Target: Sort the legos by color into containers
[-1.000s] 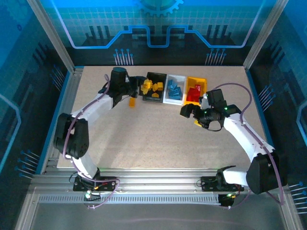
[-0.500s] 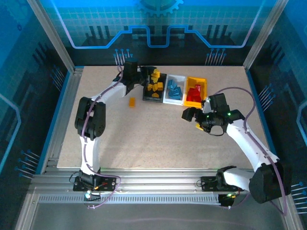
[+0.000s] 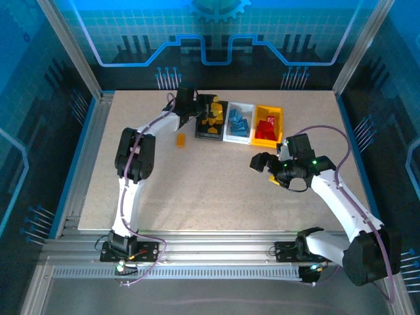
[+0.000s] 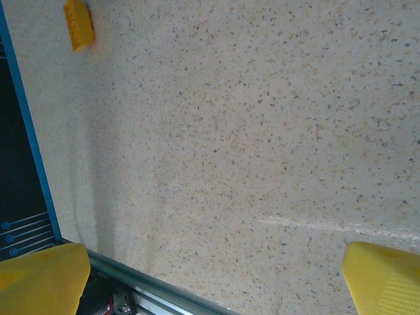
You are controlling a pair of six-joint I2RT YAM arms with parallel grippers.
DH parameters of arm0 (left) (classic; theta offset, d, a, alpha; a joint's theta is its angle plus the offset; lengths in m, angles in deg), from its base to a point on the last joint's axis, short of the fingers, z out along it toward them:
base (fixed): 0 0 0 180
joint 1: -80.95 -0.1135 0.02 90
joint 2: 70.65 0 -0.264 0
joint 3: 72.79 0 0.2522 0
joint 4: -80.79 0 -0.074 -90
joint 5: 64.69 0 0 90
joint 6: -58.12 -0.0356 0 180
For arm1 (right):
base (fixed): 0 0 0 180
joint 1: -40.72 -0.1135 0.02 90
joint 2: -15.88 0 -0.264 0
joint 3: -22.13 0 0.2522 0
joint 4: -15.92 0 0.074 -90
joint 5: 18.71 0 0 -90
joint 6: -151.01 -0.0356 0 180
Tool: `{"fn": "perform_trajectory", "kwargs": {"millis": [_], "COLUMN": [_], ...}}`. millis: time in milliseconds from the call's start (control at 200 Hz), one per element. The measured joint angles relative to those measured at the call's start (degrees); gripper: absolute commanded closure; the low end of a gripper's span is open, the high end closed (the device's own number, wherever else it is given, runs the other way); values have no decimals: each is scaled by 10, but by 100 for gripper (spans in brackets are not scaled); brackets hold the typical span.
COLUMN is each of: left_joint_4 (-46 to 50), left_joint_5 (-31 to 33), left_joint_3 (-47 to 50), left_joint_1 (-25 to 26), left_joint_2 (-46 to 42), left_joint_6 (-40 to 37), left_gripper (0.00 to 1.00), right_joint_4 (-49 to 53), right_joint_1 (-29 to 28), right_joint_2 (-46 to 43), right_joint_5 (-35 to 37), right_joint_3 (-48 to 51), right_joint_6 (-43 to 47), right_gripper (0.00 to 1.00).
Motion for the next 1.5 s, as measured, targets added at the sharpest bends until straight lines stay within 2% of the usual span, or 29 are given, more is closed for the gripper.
{"fn": "perform_trajectory", "kwargs": {"millis": [305, 445, 580, 700, 836, 996, 1171, 1496], "left_joint_4": [5, 56, 158, 300, 467, 606, 678, 705], "left_joint_5": [-1, -14, -28, -20, 40, 120, 176, 243], "left_joint_3": [-8, -29, -30, -42, -83, -80, -49, -65], "left_joint_1": [0, -1, -6, -20, -31, -30, -30, -30], "left_joint_2": [0, -4, -49, -112, -173, -218, -205, -99], "left_joint_6": [-3, -55, -164, -328, -530, -699, -798, -875], "left_gripper": [43, 39, 37, 36, 34, 34, 33, 34], "right_joint_4": [0, -6, -15, -19, -22, -28, -24, -10], "right_joint_1": [0, -3, -14, -27, -41, -60, -80, -102], "right_joint_2": [0, 3, 23, 45, 73, 102, 144, 183], "right_joint_5": [0, 0, -1, 0, -1, -1, -1, 0], "right_joint_3": [1, 1, 0, -3, -29, -68, -125, -180], "right_joint_6": [-5, -9, -13, -13, -12, -4, 12, 30], "right_gripper": [0, 0, 0, 0, 0, 0, 0, 0]}}
